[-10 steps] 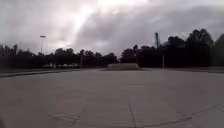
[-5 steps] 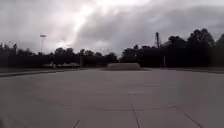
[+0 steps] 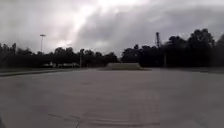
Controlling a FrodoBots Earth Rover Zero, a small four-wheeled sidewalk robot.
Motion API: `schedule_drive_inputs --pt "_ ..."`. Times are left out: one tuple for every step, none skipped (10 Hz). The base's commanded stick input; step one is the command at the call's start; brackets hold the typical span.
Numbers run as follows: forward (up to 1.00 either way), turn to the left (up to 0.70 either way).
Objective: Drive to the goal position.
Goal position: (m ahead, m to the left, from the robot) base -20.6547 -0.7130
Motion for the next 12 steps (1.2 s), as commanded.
schedule_drive_inputs --pt "0.7 0.0" --pt "0.7 0.0" --pt "0.7 0.0" --pt "0.7 0.0" --pt "0.7 0.0" --pt "0.7 0.03" --pt "0.7 0.03" --pt "0.7 0.03" --pt "0.7 0.03" --pt "0.7 0.03" --pt "0.7 0.03" --pt "0.7 0.02"
